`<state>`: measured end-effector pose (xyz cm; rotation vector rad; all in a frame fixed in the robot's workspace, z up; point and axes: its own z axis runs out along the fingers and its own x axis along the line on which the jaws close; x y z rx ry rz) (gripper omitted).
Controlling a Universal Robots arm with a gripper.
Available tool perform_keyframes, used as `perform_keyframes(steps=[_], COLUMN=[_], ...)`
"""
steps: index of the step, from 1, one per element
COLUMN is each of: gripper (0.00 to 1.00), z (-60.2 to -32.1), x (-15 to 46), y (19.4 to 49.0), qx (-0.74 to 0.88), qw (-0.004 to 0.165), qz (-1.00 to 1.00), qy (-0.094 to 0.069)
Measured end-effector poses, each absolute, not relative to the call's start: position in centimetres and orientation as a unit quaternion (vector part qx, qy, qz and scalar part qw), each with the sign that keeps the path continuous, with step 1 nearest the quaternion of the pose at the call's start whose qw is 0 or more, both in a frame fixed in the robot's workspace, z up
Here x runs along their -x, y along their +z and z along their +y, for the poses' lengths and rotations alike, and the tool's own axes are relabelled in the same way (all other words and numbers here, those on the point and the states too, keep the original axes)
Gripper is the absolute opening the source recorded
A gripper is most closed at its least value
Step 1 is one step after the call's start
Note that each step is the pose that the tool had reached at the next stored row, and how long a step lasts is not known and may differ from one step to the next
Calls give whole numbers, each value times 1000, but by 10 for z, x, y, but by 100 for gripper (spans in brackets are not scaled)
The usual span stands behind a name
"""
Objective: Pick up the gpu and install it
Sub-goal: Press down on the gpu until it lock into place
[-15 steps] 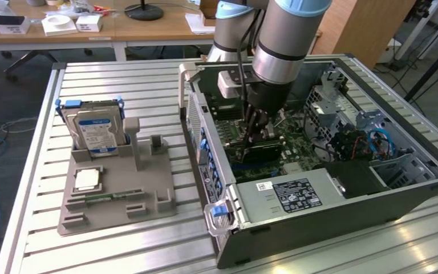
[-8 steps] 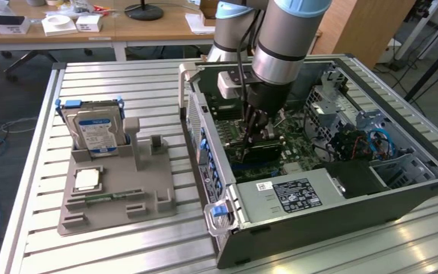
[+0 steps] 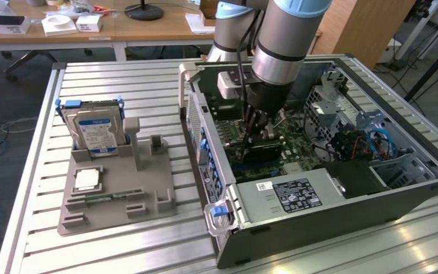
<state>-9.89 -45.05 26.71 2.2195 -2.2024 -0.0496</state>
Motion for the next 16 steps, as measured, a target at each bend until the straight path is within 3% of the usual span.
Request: perform_keyframes(steps=[16], gripper=[10], z=[-452], x=[99], y=[266], qx=[-710], qw=[7], qz=[-704], qy=[-16])
